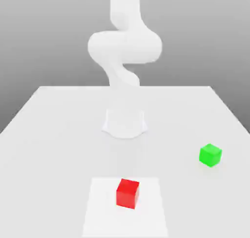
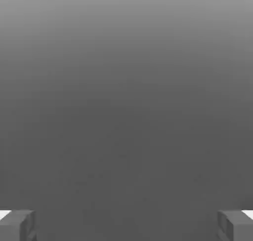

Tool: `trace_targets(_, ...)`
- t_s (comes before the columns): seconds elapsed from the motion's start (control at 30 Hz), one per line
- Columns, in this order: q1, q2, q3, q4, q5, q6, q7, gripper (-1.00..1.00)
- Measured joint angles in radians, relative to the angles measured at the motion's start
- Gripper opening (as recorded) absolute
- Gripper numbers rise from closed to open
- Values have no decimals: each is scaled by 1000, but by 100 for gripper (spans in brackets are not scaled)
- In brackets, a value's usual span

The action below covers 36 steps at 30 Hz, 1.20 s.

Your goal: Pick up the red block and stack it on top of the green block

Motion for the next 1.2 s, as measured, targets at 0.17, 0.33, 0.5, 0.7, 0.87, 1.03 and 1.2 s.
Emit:
trace_targets(0.17,115,149,-113,-77,55,80,-253,0)
trace_targets(0.33,214,297,-201,-151,107,155,-499,0)
trace_targets(0.5,290,444,-260,-225,151,231,-738,0)
trace_targets(0.7,336,608,-288,-315,159,325,-992,0)
trace_targets(0.87,335,719,-295,-392,67,410,-1134,0)
trace_targets(1.03,329,801,-290,-406,47,481,-1198,0)
trace_targets(1.2,295,892,-234,-389,146,553,-1274,0)
